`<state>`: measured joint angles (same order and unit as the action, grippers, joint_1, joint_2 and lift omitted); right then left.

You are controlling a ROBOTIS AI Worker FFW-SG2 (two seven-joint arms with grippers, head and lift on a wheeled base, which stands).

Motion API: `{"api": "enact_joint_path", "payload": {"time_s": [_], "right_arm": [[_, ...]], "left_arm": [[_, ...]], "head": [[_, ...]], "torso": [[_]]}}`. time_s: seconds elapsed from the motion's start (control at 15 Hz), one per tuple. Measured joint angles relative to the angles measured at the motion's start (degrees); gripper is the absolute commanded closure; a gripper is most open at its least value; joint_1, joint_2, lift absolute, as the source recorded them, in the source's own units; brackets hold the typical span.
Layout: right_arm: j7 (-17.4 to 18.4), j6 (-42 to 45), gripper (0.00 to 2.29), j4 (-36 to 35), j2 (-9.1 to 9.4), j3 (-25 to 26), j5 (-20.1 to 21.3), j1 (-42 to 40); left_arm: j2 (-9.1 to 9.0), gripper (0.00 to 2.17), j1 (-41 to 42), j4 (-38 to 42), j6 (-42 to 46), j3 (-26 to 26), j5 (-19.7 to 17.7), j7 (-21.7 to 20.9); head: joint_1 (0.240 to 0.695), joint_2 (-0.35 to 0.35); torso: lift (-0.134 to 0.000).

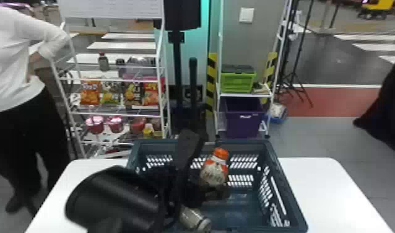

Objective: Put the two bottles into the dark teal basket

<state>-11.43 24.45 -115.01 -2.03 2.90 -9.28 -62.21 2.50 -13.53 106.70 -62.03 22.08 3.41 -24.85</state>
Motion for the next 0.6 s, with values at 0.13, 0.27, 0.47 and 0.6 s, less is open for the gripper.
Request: {"api": "enact_joint_path", "payload": {"time_s": [0.13, 0.27, 0.47, 0.6], "right_arm": [[-0.01, 0.81, 0.08, 1.03, 0.41, -0.04, 0.11, -0.02], [-0.09, 1.5, 0.08, 1.67, 0.82, -0.08, 0.18, -0.02], [-0.09, 3.09, 0.08, 2.43, 1.17, -0.09, 0.23, -0.23], [-0.09, 3.65, 0.08, 2.74, 1.35, -0.09, 0.23, -0.36]], "left_arm": [[-1.57, 2.15, -5.61, -7.32, -6.12, 1.4, 3.49, -6.2], [-2.22, 2.15, -11.27, -15.48, -9.69, 2.54, 7.67, -11.62], [-2.32, 2.02, -16.52, -24.79, -10.33, 3.42, 15.33, -18.52], [-2.32, 1.27, -17.06, -26.16, -10.34, 3.23, 19.93, -19.8]], "head": [[0.499, 0.0], [0.499, 0.0], [0.499, 0.0], [0.499, 0.0]], "torso": [[0.0], [0.0], [0.0], [0.0]]}}
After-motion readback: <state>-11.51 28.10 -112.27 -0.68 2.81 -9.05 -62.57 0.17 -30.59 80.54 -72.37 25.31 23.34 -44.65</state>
